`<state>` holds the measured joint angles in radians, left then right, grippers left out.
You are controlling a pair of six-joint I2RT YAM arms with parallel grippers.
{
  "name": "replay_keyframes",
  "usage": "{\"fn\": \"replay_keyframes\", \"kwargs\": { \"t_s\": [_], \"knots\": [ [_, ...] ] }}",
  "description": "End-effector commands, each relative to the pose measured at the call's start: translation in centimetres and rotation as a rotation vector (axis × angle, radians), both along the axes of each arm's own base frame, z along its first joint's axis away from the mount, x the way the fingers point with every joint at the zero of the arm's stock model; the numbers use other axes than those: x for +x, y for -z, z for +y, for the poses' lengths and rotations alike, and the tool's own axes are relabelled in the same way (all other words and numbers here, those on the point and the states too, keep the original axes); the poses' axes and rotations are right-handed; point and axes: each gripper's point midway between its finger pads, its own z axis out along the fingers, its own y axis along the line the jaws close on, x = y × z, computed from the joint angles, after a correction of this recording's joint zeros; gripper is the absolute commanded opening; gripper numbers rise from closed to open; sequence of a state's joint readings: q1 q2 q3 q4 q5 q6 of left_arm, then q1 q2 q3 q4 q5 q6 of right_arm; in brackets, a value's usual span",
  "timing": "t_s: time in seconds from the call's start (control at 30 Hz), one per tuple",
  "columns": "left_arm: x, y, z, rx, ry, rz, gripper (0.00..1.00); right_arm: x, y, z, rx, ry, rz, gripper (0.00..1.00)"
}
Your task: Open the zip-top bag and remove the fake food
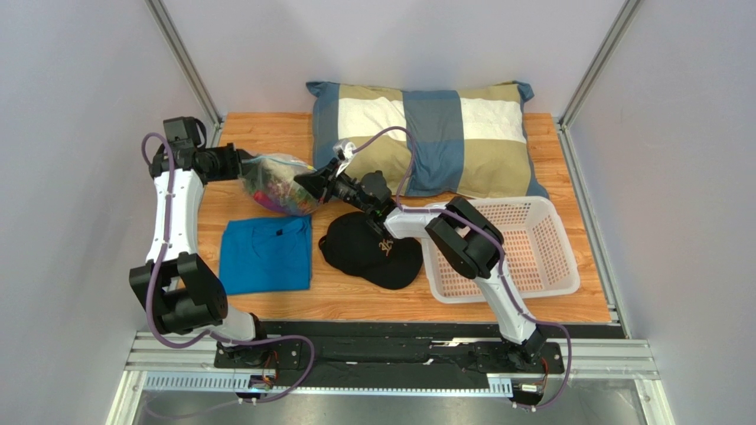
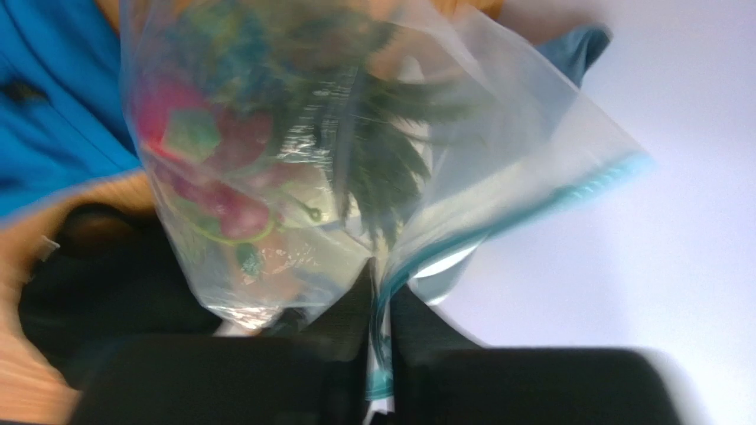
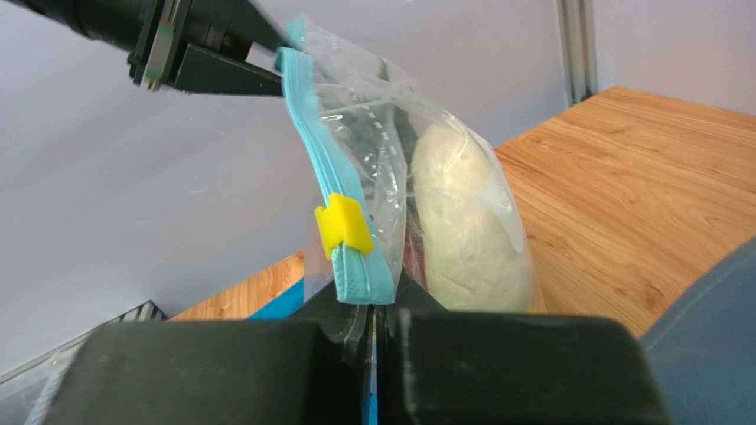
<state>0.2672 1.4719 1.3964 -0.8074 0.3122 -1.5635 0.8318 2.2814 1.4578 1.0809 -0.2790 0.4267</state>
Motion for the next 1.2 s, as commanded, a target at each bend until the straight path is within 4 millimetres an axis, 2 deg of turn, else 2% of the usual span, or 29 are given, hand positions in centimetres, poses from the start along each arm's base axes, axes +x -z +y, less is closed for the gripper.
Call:
{"fn": "replay_keyframes", "kwargs": {
  "t_s": [0.0, 0.03, 0.07, 0.1, 0.17, 0.2, 0.27, 0.3, 0.37, 0.4, 0.43, 0.5, 0.6, 0.67, 0.8, 0.87, 0.9, 0.97, 1.07, 1.17],
  "knots": [
    [0.4, -5.8, 2.8, 0.430, 0.242, -0.208, 0.34, 0.3, -3.6, 0.6, 0.066, -0.081, -0.042, 0.00],
    [-1.7, -6.0, 2.4, 0.566, 0.367, -0.123, 0.40, 0.4, -3.5, 0.6, 0.053, -0.100, -0.041, 0.00],
    [-2.2, -5.9, 2.6, 0.642, 0.406, -0.099, 0.47, 0.3, -4.0, 0.9, 0.049, -0.124, -0.051, 0.00],
    [-2.4, -6.2, 3.0, 0.730, 0.424, -0.097, 0.48, -0.5, -3.2, 1.3, 0.020, -0.182, -0.050, 0.00],
    [-3.2, -7.0, 2.2, 0.858, 0.502, -0.131, 0.50, -1.1, -3.4, 1.6, 0.004, -0.237, -0.060, 0.00],
    [-2.3, -8.3, 1.9, 0.920, 0.514, -0.204, 0.50, -1.5, -3.5, 1.9, -0.003, -0.267, -0.065, 0.00],
    [-1.4, -9.0, -1.2, 1.029, 0.711, -0.394, 0.50, -2.9, -2.9, 2.3, -0.028, -0.357, -0.059, 0.00],
    [-0.7, -10.6, -4.1, 1.023, 0.821, -0.586, 0.49, -3.2, -3.3, 2.3, -0.028, -0.388, -0.070, 0.00],
    [-0.3, -10.1, -6.1, 1.104, 0.983, -0.654, 0.43, -4.2, -2.5, 2.4, -0.053, -0.469, -0.048, 0.00],
    [-0.8, -9.9, -7.5, 1.092, 1.078, -0.703, 0.40, -4.4, -2.9, 2.3, -0.054, -0.499, -0.048, 0.00],
    [-0.9, -9.6, -7.9, 1.145, 1.176, -0.752, 0.38, -4.4, -2.3, 2.2, -0.060, -0.531, -0.008, 0.00],
    [-2.2, -9.0, -9.4, 1.111, 1.304, -0.832, 0.40, -5.3, -2.4, 1.9, -0.074, -0.617, 0.001, 0.00],
    [-3.0, -6.9, -9.4, 1.149, 1.448, -0.839, 0.46, -5.6, -1.9, 1.3, -0.094, -0.678, 0.019, 0.00],
    [-2.9, -5.7, -9.3, 1.130, 1.472, -0.814, 0.47, -5.3, -1.2, 0.8, -0.119, -0.690, 0.029, 0.00],
    [-3.9, -5.4, -10.6, 1.055, 1.486, -0.869, 0.43, -4.5, -0.9, 0.2, -0.127, -0.712, 0.068, 0.00],
    [-4.5, -5.3, -10.9, 1.052, 1.496, -0.878, 0.41, -4.1, -1.6, 0.0, -0.122, -0.735, 0.066, 0.00],
    [-4.6, -5.3, -10.9, 1.068, 1.497, -0.879, 0.41, -4.0, -1.3, 0.1, -0.123, -0.749, 0.099, 0.00],
    [-4.9, -5.3, -11.1, 1.084, 1.503, -0.874, 0.46, -3.9, -2.0, 0.2, -0.122, -0.761, 0.106, 0.00],
    [-5.6, -4.3, -12.4, 1.146, 1.568, -0.848, 0.49, -3.8, -2.4, 0.2, -0.121, -0.756, 0.135, 0.00],
    [-5.1, -3.7, -11.8, 1.298, 1.564, -0.806, 0.49, -4.0, -2.6, 0.2, -0.120, -0.764, 0.139, 0.00]
  ]
}}
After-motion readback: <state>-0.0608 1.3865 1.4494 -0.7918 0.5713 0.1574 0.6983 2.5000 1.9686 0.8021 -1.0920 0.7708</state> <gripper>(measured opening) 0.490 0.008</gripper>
